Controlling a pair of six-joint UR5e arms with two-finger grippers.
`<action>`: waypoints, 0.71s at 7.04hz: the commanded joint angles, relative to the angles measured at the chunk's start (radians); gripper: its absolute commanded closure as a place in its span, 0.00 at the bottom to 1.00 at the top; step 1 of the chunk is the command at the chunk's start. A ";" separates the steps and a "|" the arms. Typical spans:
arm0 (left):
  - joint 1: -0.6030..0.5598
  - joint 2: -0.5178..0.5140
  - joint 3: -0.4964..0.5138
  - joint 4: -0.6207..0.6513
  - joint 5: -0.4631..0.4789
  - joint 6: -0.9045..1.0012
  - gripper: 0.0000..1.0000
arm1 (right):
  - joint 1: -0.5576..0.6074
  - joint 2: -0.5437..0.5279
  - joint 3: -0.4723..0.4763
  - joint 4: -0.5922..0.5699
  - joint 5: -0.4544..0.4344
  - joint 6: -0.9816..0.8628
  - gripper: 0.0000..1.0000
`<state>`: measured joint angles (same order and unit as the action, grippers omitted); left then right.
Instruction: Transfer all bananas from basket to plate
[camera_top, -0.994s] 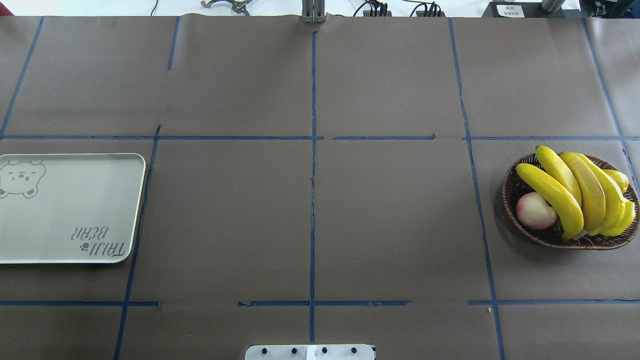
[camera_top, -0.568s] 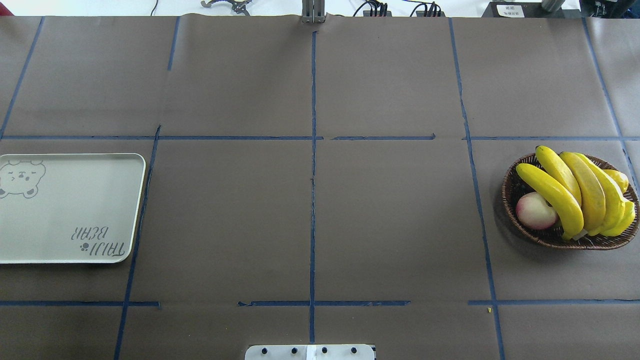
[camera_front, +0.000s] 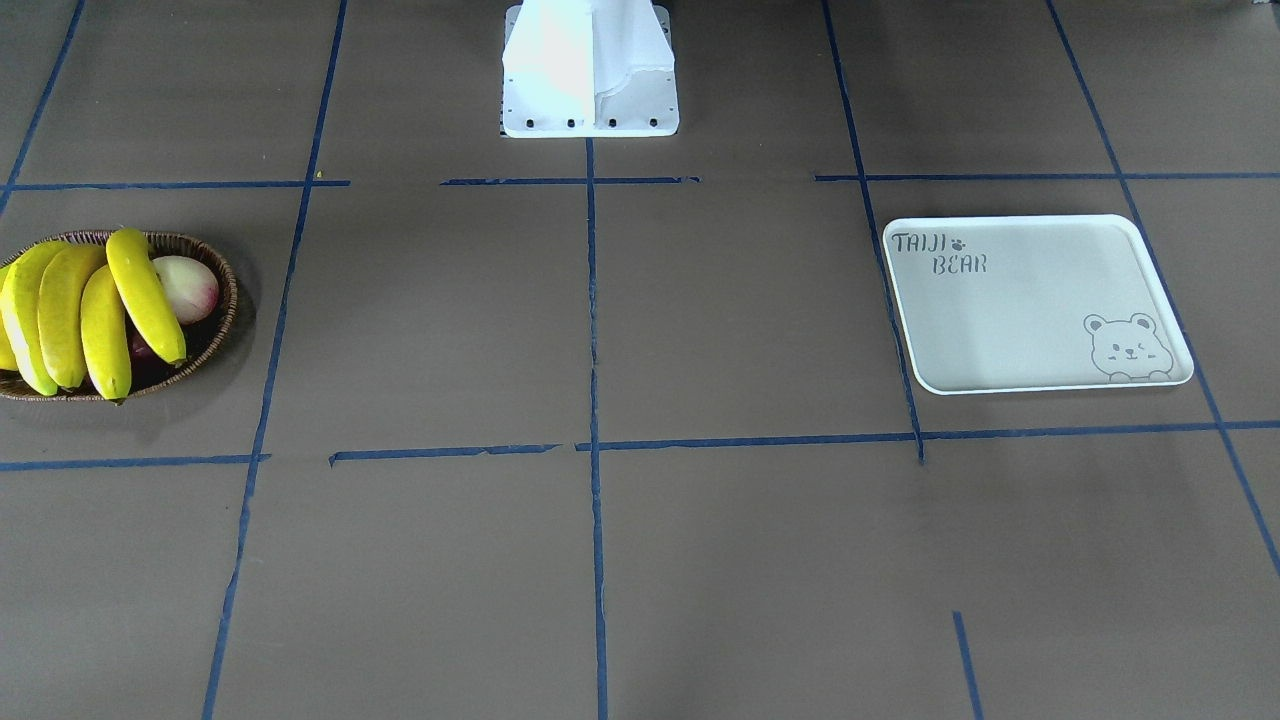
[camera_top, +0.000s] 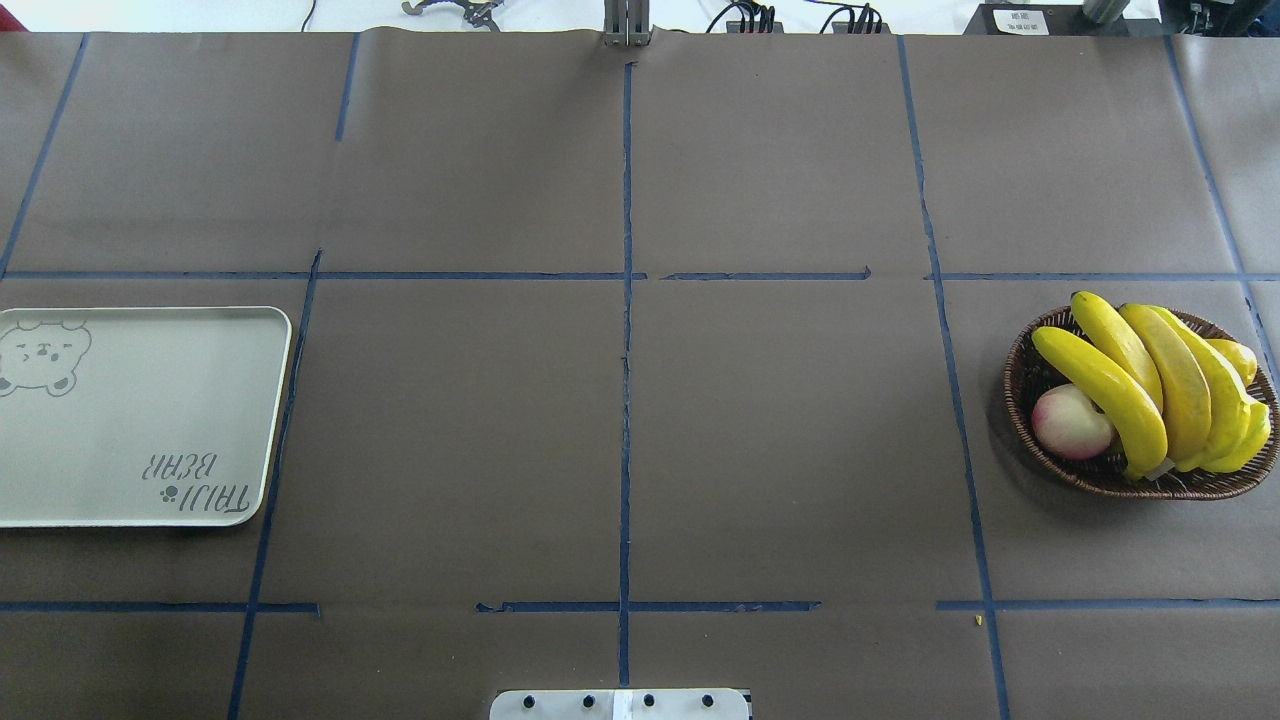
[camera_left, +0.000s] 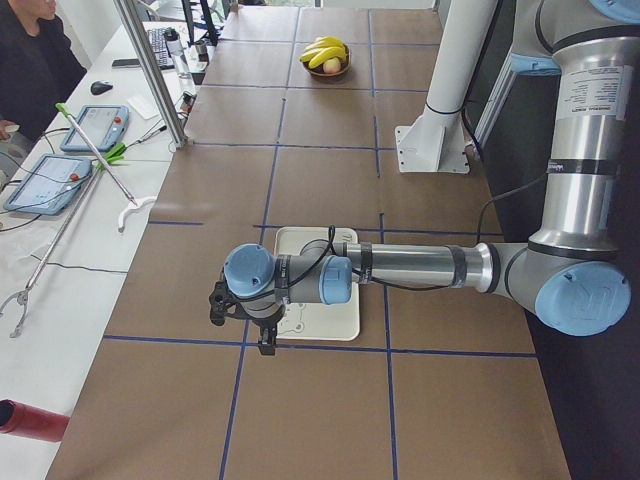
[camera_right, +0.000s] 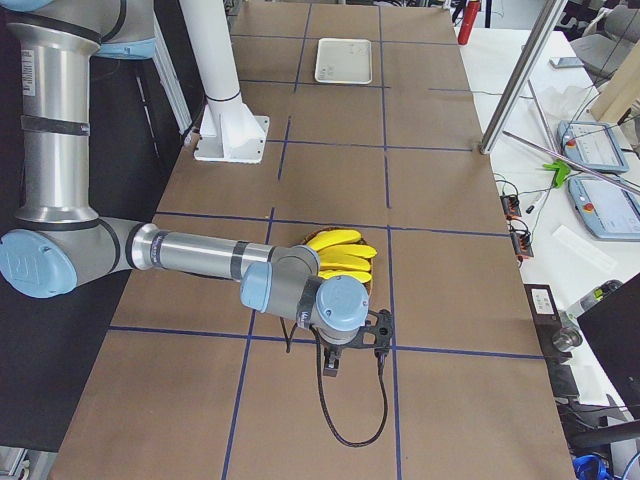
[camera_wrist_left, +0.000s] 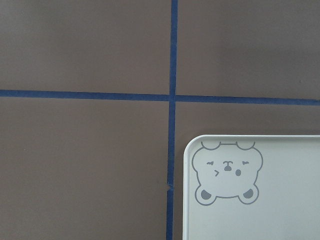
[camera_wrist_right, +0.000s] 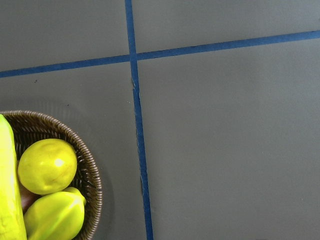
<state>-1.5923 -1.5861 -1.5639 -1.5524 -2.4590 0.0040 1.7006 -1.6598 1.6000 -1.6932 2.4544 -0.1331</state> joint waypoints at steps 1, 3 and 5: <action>0.000 0.000 -0.001 0.000 0.000 -0.002 0.00 | -0.001 0.008 0.004 0.001 0.000 0.003 0.00; 0.000 -0.002 -0.001 0.000 0.000 -0.005 0.00 | -0.007 0.035 0.020 0.003 0.000 0.003 0.00; 0.000 -0.003 -0.004 0.000 0.000 -0.007 0.00 | -0.071 0.111 0.050 0.000 -0.006 0.013 0.00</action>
<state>-1.5923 -1.5886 -1.5662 -1.5524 -2.4590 -0.0018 1.6633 -1.5968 1.6347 -1.6914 2.4522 -0.1250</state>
